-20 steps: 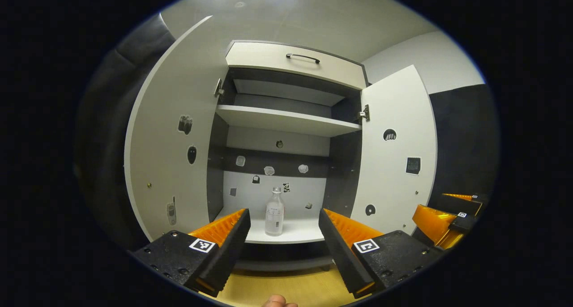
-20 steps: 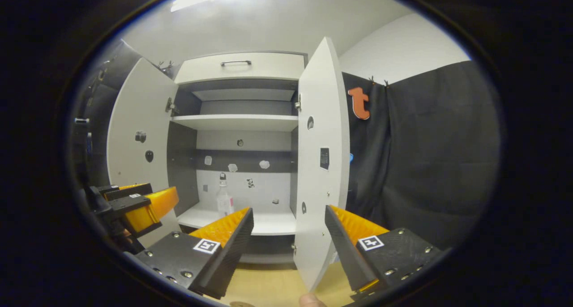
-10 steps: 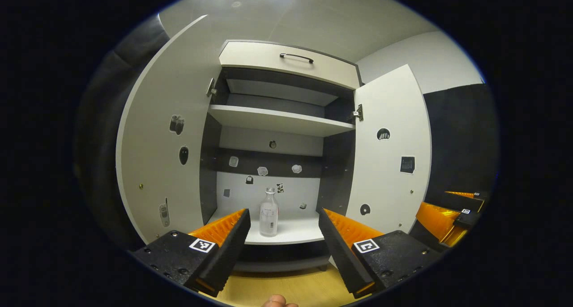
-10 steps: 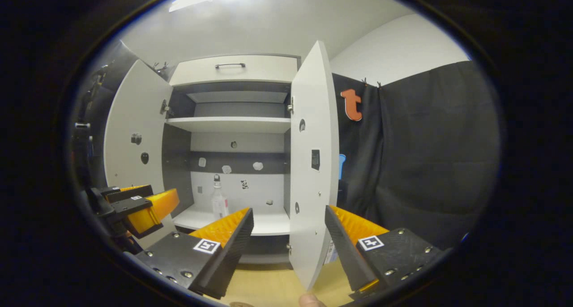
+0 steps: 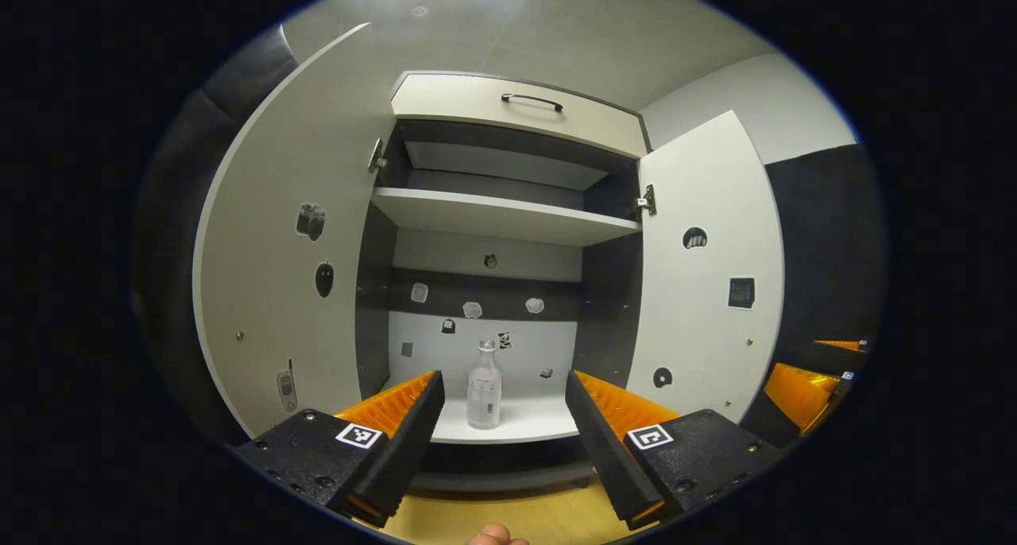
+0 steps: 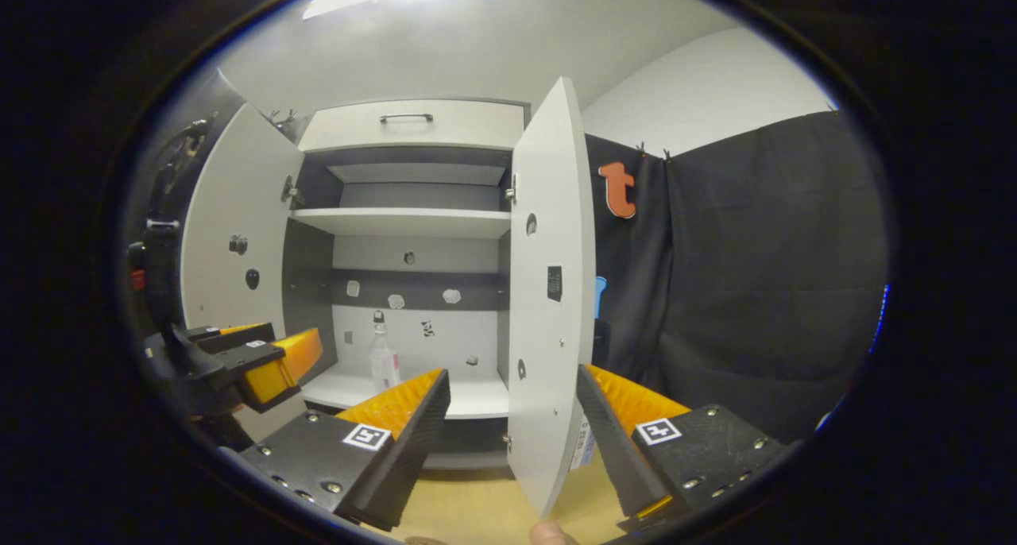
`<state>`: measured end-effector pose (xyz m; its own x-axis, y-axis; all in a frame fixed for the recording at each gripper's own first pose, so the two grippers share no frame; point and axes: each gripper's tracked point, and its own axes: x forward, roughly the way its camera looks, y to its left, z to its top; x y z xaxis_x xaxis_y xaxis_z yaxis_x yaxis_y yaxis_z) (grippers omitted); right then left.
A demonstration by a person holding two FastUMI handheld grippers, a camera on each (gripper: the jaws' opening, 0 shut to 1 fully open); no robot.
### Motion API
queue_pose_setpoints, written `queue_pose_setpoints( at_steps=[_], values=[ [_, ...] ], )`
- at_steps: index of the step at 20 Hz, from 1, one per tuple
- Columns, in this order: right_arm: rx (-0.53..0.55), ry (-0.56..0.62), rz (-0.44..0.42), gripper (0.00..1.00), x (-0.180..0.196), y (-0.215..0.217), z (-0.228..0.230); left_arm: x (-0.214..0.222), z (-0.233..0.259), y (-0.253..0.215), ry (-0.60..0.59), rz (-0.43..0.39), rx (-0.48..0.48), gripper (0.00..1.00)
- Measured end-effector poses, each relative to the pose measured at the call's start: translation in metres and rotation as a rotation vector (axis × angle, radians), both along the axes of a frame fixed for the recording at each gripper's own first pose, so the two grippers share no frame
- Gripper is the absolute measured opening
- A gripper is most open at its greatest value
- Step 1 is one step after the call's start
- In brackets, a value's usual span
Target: Grasp the bottle in the cabinet with the left hand and place it on the coaster, then close the right door with the right hand and the left door with the left hand.
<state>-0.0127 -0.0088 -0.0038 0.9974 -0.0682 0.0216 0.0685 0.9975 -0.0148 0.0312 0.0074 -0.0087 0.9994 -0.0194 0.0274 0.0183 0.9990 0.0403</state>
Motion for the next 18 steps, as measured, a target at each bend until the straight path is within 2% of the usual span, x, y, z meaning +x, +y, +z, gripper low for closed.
queue_pose_setpoints(
  at_steps=[7,14,15,16,18],
  values=[
    [0.000,-0.007,0.011,0.96,0.004,0.017,-0.003,0.059,-0.027,0.033,-0.035,0.092,0.023,0.96],
    [0.013,-0.005,-0.018,0.96,0.009,0.018,-0.004,0.121,-0.072,0.030,0.038,0.054,0.024,0.96],
    [0.016,-0.008,-0.027,0.93,0.008,0.016,-0.003,0.127,-0.077,0.028,0.046,0.047,0.025,0.96],
    [0.019,-0.009,-0.038,0.96,0.008,0.013,-0.003,0.135,-0.081,0.026,0.049,0.040,0.027,0.96],
    [0.018,-0.010,-0.064,0.96,0.007,0.006,-0.004,0.146,-0.088,0.024,0.056,0.029,0.026,1.00]
  ],
)
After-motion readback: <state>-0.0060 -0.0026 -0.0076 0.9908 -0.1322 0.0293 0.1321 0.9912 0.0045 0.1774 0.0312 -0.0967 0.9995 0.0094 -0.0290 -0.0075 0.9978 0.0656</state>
